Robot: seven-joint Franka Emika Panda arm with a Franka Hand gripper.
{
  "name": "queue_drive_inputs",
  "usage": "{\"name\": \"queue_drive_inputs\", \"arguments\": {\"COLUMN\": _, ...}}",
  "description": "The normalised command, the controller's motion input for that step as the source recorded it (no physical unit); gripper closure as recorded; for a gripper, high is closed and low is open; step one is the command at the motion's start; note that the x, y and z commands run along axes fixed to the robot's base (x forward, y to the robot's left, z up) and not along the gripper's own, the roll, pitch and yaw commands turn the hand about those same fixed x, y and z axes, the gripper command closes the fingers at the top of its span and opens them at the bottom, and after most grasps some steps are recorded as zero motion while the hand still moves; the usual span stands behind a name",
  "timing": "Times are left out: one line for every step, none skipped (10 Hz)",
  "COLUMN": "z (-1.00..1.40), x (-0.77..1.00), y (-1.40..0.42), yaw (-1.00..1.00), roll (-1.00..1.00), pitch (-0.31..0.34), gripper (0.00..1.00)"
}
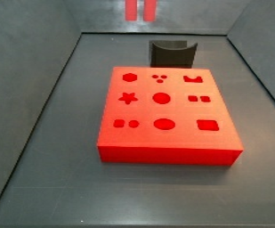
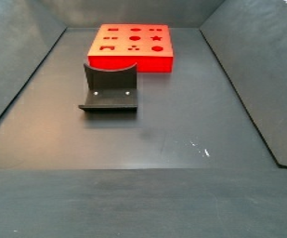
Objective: Insert the double-square object.
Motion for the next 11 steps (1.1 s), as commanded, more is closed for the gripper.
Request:
{"name": "queue_drive_inputs", "arguments": {"z": -0.03, "x": 0.04, "y": -0.06, "yaw": 0.0, "roll": 0.0, "pitch": -0.003, "gripper": 1.0}}
{"name": "queue_drive_inputs", "arguments": {"z": -0.13, "x": 0.38, "y": 0.08, "yaw": -0.11, "roll": -0.15, "pitch": 0.0, "gripper": 1.0}}
{"name": "queue_drive_inputs", "arguments": {"z": -0.58, "x": 0.65, "y": 0.24, "yaw": -0.03, "roll": -0.12, "pitch": 0.0, "gripper": 1.0}}
{"name": "queue_drive_inputs", "arguments": {"z": -0.64, "x": 1.0, "y": 0.26, "yaw": 0.0, "roll": -0.18, "pitch": 0.0, "gripper": 1.0}}
{"name": "queue_drive_inputs", "arguments": {"z": -0.6, "x": 1.0, "y": 0.17, "yaw": 0.0, "roll": -0.14, "pitch": -0.033, "gripper": 1.0}}
{"name": "queue_drive_inputs", "arguments": {"z": -0.59, "x": 0.91, "y": 0.1, "yaw": -0.14, "roll": -0.14, "pitch": -0.01, "gripper": 1.0}}
{"name": "queue_drive_inputs", "arguments": {"z": -0.58, "x": 0.81, "y": 0.0, "yaw": -0.1, "roll": 0.0, "pitch": 0.0, "gripper": 1.0}}
{"name": "queue_drive_inputs", "arguments": {"z": -0.36, "x": 0.88, "y": -0.01, "yaw": 0.0, "roll": 0.11, "pitch": 0.077, "gripper": 1.0}}
{"name": "queue_drive_inputs", "arguments": {"z": -0.25, "x": 1.0, "y": -0.05, "yaw": 0.0, "roll": 0.22, "pitch": 0.149, "gripper": 1.0}}
{"name": "queue_drive_inputs", "arguments": {"z": -0.32, "x": 1.0, "y": -0.09, "yaw": 0.0, "roll": 0.32, "pitch": 0.177, "gripper": 1.0}}
{"name": "queue_drive_inputs", "arguments": {"z": -0.38, "x": 0.84, "y": -0.17, "yaw": 0.09, "roll": 0.4, "pitch": 0.133, "gripper": 1.0}}
